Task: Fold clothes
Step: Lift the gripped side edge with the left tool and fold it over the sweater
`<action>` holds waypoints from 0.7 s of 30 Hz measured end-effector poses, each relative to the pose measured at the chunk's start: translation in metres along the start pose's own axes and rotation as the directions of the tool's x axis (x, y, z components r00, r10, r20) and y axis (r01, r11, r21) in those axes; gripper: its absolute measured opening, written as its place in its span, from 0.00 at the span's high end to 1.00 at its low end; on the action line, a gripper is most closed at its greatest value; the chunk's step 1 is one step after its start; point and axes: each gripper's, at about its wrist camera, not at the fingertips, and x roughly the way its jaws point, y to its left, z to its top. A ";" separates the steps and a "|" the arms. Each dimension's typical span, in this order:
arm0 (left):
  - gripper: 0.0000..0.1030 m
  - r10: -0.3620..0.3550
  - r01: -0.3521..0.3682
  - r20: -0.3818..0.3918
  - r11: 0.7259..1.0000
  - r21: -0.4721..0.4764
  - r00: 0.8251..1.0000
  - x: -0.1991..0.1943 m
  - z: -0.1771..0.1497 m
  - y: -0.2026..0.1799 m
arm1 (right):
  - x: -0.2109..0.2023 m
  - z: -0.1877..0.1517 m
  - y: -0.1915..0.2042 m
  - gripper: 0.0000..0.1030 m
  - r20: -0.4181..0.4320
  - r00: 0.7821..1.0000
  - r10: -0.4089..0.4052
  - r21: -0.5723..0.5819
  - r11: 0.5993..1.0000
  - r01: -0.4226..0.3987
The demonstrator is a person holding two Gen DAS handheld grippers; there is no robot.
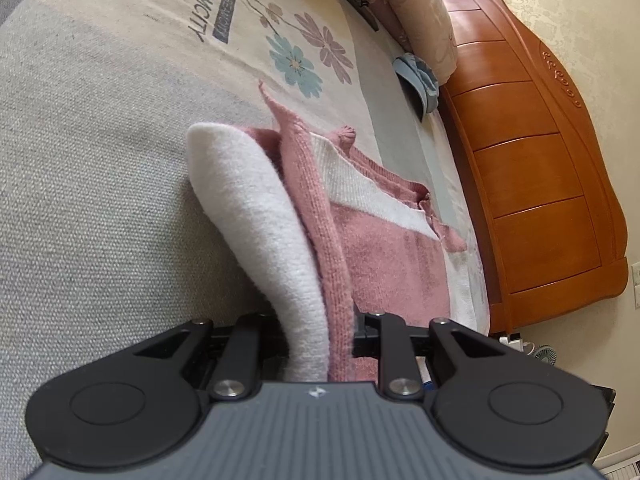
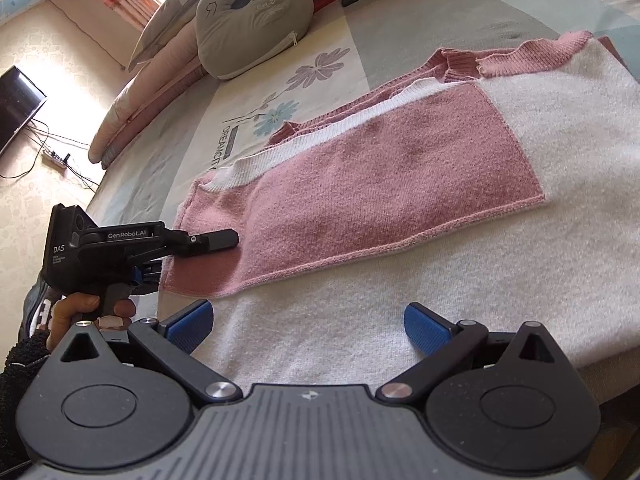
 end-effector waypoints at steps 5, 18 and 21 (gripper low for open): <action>0.77 0.016 -0.015 -0.061 1.000 0.009 0.998 0.002 0.005 -0.002 | -0.007 0.004 -0.001 0.00 0.021 1.000 0.016 -0.009 1.000 -0.015; 0.82 0.118 -0.114 -0.050 0.991 0.076 0.992 0.001 0.005 -0.031 | -0.024 0.021 -0.008 0.00 0.095 0.993 0.067 -0.038 0.997 -0.063; 0.82 0.123 -0.120 -0.031 0.990 0.075 0.992 -0.006 0.005 -0.041 | -0.032 0.027 -0.013 0.00 0.117 0.990 0.076 -0.064 0.996 -0.068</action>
